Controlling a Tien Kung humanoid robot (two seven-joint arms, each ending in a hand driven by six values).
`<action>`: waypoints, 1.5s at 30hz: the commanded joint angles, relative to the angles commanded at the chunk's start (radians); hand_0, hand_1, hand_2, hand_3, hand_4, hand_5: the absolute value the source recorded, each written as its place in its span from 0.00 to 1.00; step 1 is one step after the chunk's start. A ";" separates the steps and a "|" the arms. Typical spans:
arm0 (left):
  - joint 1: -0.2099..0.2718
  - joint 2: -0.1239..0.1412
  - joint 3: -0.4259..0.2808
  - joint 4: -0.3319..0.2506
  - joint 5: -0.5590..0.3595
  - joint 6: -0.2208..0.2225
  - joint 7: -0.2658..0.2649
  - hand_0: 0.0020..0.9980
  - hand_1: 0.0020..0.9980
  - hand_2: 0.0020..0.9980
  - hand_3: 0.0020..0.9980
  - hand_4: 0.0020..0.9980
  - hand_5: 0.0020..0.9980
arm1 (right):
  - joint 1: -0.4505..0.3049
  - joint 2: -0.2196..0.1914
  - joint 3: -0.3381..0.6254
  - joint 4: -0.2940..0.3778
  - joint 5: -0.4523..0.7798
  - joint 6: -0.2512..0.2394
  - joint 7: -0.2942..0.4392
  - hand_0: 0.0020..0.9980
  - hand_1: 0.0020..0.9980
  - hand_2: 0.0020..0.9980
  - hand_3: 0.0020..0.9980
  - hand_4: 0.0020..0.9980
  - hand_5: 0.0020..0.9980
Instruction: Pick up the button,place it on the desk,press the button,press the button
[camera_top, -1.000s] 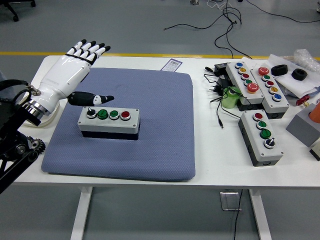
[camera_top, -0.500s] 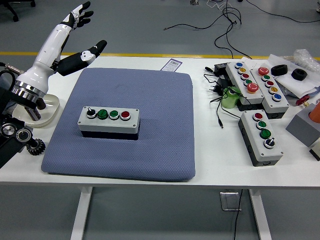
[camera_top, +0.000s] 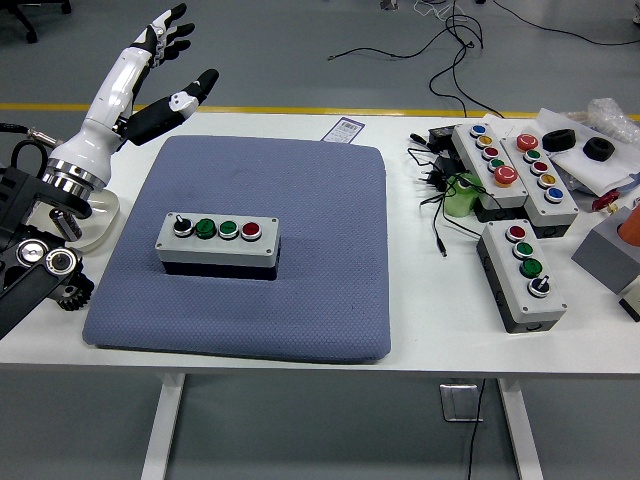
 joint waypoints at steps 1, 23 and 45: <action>0.000 -0.003 -0.002 0.001 0.003 0.000 0.001 0.86 0.88 0.93 0.99 0.76 0.70 | 0.005 -0.001 -0.003 -0.007 0.004 -0.004 -0.011 0.70 0.77 0.83 0.74 0.43 0.24; 0.123 -0.022 -0.118 -0.048 0.045 -0.011 0.015 0.86 0.89 0.94 1.00 0.77 0.70 | 0.058 -0.022 -0.017 -0.081 0.048 -0.110 -0.109 0.70 0.78 0.84 0.70 0.35 0.14; 0.205 -0.016 0.011 -0.340 0.936 -0.447 0.650 0.23 0.30 0.35 0.90 0.78 0.86 | 0.068 0.005 0.236 -0.081 -0.134 -0.227 -0.044 0.66 0.70 0.78 0.65 0.34 0.14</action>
